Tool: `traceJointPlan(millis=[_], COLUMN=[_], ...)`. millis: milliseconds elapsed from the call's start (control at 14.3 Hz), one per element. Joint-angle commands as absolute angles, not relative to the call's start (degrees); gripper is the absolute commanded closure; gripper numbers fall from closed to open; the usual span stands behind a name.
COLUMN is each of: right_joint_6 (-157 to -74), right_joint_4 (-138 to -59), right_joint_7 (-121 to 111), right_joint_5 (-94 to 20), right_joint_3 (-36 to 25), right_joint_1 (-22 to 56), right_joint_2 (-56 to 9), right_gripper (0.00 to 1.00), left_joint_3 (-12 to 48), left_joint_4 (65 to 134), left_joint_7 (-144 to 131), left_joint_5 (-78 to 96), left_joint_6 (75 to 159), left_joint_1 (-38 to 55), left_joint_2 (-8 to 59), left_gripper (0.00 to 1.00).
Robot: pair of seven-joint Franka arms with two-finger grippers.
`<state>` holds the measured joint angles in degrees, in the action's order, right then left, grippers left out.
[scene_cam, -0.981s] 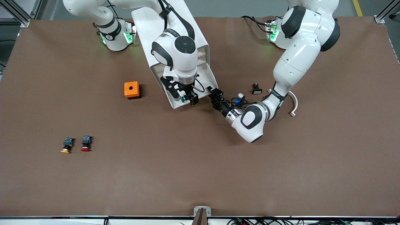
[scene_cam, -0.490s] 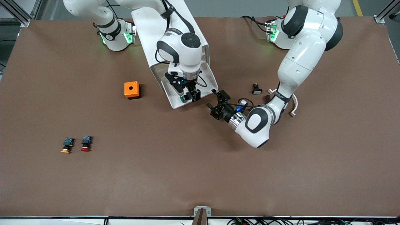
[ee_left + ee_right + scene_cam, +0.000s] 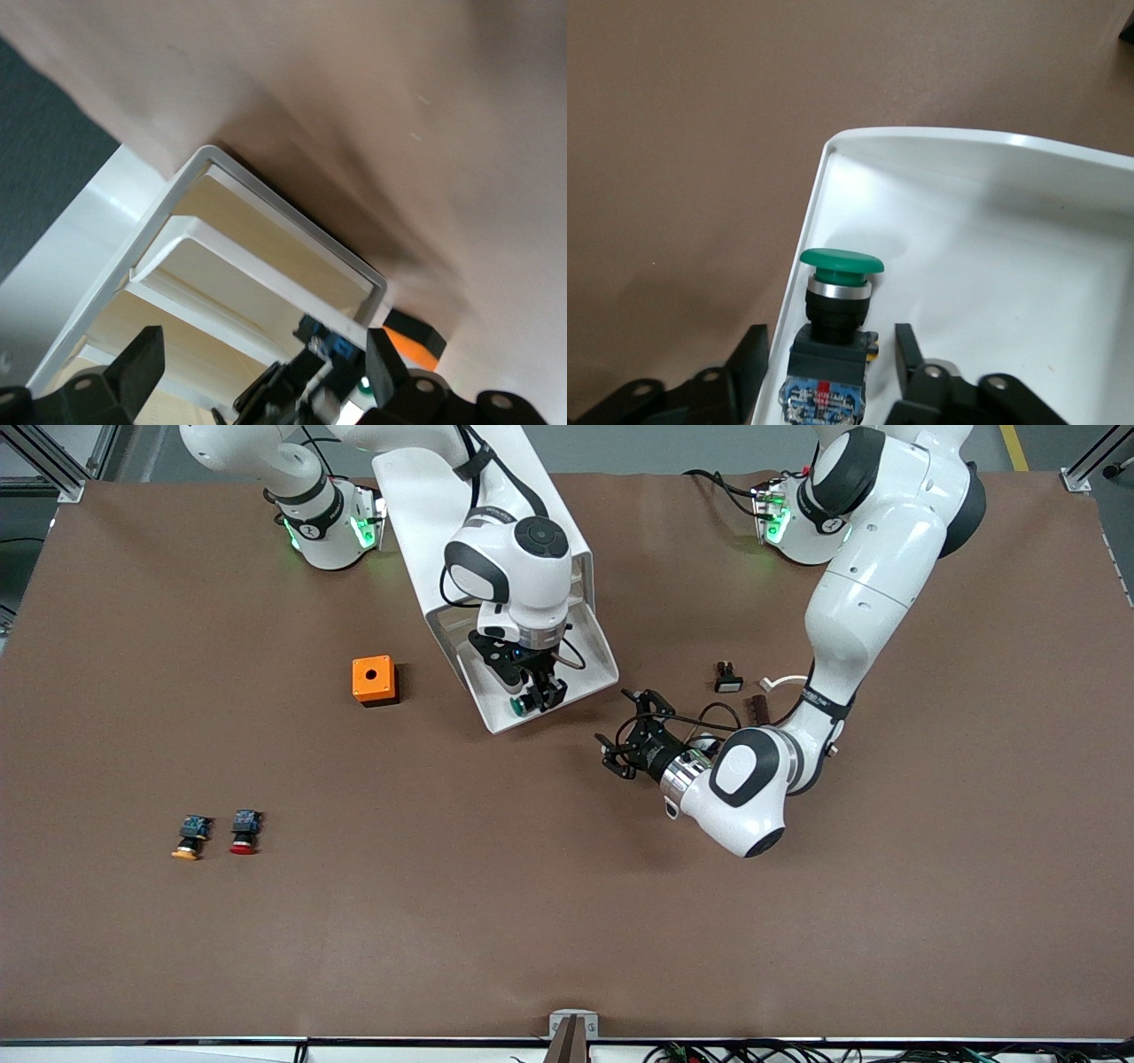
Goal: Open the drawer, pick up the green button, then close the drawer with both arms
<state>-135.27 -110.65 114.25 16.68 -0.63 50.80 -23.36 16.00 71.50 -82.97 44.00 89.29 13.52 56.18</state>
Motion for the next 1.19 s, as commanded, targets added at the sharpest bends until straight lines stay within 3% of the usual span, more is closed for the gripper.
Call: traceJointPlan(millis=[0, 70, 140, 420, 630, 1121], right_joint_6=[-136.05, -136.05, -135.97, -134.30, -127.90, -125.07], right_joint_4=[-111.62, -111.62, -111.53, -109.00, -105.30, -104.94], right_joint_7=[116.19, 116.19, 116.19, 114.53, 107.34, 77.66], right_joint_5=[19.15, 19.33, 19.34, 19.34, 18.64, 12.85], right_joint_3=[-1.05, -1.05, -1.05, -1.14, -1.14, -1.23], right_joint_1=[51.42, 51.42, 51.33, 50.63, 48.87, 38.25], right_joint_2=[-23.11, -23.03, -23.03, -22.15, -20.84, -15.12], right_gripper=[0.75, 0.91, 1.00, 1.00, 1.00, 1.00], left_joint_3=[15.99, 16.17, 16.17, 16.17, 16.17, 18.63], left_joint_4=[69.96, 70.05, 70.05, 70.14, 70.14, 70.58], left_joint_7=[-78.76, -76.66, -74.81, -70.67, -69.70, -68.56], left_joint_5=[38.96, 37.02, 35.26, 28.41, 22.87, 6.97], left_joint_6=[91.31, 92.36, 93.50, 100.53, 105.19, 112.85], left_joint_1=[14.33, 14.50, 15.29, 17.48, 19.59, 21.18], left_joint_2=[54.41, 52.84, 51.78, 49.49, 48.69, 48.52], left_gripper=[0.00, 0.00, 0.00, 0.00, 0.00, 0.00])
